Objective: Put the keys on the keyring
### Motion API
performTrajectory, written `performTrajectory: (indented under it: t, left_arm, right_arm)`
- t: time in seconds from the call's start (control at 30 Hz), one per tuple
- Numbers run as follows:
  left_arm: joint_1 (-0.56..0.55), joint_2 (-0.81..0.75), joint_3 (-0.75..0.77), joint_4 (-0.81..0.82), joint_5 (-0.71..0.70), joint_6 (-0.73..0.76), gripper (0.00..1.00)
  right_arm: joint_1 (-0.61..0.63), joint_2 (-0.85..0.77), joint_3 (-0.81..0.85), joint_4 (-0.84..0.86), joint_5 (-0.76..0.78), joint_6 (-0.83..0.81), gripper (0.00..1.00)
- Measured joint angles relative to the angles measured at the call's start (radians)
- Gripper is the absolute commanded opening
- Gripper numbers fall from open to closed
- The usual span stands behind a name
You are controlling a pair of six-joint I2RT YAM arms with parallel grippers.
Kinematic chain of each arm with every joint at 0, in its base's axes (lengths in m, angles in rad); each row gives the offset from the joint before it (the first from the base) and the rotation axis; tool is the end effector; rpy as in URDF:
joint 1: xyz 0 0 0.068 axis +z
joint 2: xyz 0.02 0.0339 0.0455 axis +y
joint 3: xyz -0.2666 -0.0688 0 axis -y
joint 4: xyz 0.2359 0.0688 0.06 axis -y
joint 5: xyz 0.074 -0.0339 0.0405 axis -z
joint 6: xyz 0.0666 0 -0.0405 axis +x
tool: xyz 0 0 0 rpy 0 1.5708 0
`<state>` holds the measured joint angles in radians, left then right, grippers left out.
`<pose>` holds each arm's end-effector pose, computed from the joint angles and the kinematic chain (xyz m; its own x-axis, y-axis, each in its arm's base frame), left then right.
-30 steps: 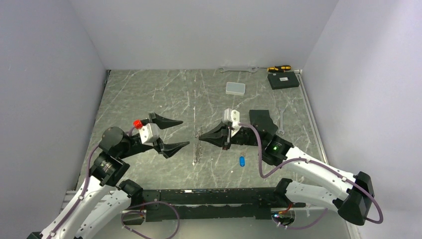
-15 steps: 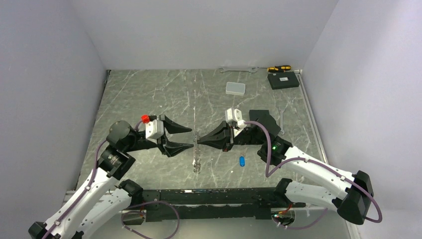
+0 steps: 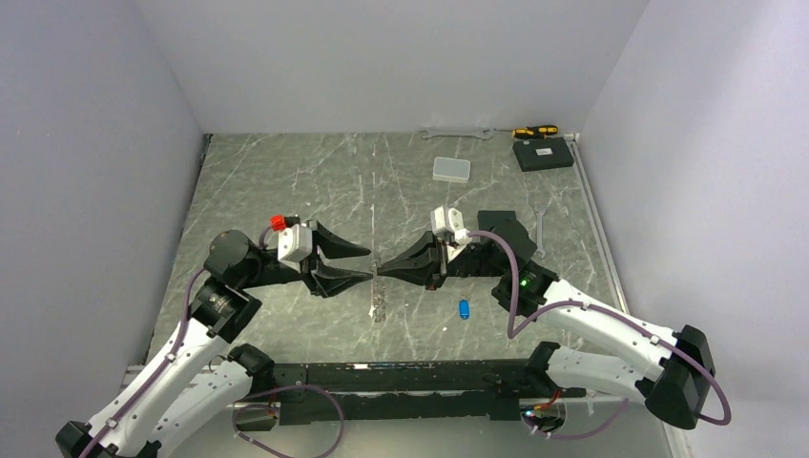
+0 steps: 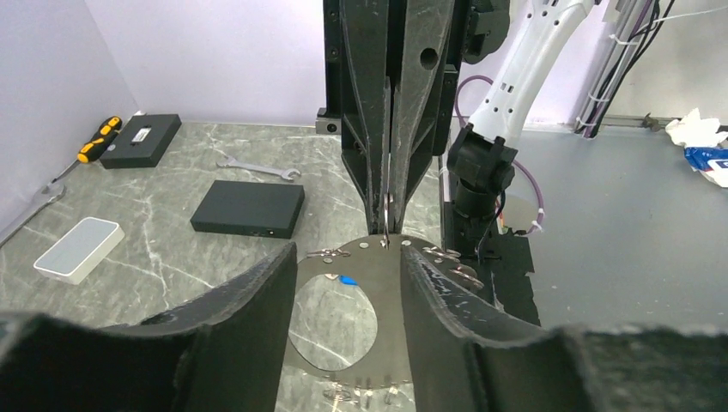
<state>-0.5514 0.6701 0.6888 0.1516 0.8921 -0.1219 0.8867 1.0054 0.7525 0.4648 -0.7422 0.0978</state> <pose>0.1091 -0.1279 0.3631 0.0238 -0.1043 -0.9943 0.9926 0.1211 0.0111 0.1174 0.2152 0.3636 0.0357 0.1577 -0.9868 -0.9970 -0.0620 -0.0460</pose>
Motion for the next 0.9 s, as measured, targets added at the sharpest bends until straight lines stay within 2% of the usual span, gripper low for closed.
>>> performTrajectory:
  t: [0.2, 0.37, 0.67, 0.9]
  left_arm:
    - [0.0, 0.015, 0.0, 0.02, 0.005, -0.02, 0.37]
    - [0.0, 0.021, 0.0, 0.019, 0.009, -0.021, 0.33]
    - [-0.001, 0.021, 0.0, 0.019, 0.009, -0.021, 0.32]
    - [-0.001, 0.021, 0.0, 0.015, 0.011, -0.019, 0.23]
  right_arm:
    - [0.0, 0.006, 0.0, 0.0, 0.0, 0.0, 0.0]
    - [-0.003, 0.01, 0.0, 0.0, 0.002, 0.0, 0.0]
    - [-0.003, 0.023, 0.0, 0.012, 0.003, 0.0, 0.0]
    - [-0.004, 0.029, 0.0, 0.014, 0.004, 0.0, 0.0]
